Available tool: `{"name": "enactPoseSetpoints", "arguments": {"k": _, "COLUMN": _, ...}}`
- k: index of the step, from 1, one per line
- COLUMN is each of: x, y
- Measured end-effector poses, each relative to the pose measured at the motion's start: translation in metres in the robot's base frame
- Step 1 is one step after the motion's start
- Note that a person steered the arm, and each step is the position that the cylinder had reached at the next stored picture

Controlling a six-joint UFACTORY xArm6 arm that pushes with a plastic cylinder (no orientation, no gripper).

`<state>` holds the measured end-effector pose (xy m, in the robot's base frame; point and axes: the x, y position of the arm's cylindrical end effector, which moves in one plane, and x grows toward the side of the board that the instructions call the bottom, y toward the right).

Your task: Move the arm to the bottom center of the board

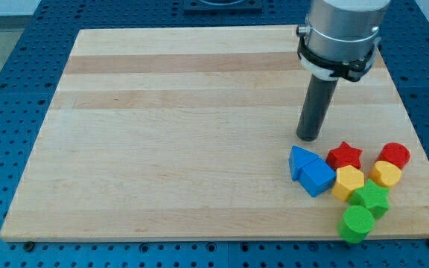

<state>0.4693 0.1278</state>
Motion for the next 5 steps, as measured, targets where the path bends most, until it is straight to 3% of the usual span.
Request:
{"name": "enactPoseSetpoints", "arguments": {"k": 2, "x": 0.001, "y": -0.018}}
{"name": "enactPoseSetpoints", "arguments": {"k": 4, "x": 0.007, "y": -0.123}}
{"name": "enactPoseSetpoints", "arguments": {"k": 5, "x": 0.087, "y": -0.13}}
